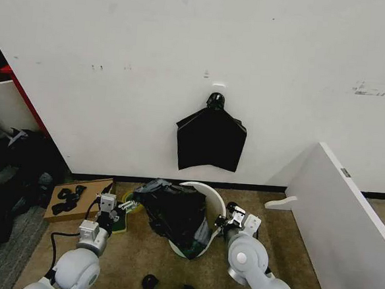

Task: Place the garbage bag over the trash bin.

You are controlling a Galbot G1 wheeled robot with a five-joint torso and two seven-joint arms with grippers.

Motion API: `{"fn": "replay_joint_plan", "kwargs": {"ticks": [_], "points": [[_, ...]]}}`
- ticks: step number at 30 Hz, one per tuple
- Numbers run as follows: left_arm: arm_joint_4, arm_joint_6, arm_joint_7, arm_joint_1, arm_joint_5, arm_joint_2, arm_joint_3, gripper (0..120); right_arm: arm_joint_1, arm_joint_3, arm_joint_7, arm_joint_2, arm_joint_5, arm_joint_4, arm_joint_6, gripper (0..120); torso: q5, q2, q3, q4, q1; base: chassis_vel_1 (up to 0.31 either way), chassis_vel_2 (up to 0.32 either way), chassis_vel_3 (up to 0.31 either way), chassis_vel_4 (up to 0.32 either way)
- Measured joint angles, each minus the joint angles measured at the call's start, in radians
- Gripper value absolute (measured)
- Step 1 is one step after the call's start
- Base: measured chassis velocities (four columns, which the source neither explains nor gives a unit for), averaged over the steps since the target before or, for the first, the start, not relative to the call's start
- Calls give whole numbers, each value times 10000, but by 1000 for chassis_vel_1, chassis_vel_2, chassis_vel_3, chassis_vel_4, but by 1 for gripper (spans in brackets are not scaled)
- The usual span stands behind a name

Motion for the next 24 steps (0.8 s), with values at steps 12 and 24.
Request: {"fn": "replay_joint_plan", "kwargs": {"ticks": [12,24], "points": [[44,-28,29,77,71,-305,-110,100,-445,-76,-1088,-748,-1494,559,-171,49,3,-2,1,-1,0,0,0,0,0],[-231,-36,31,372,268,-443,-237,100,-2062,1698,-4900,-2599,-3422,1889,751,90,7,-2,0,-4,0,0,0,0,0]]}}
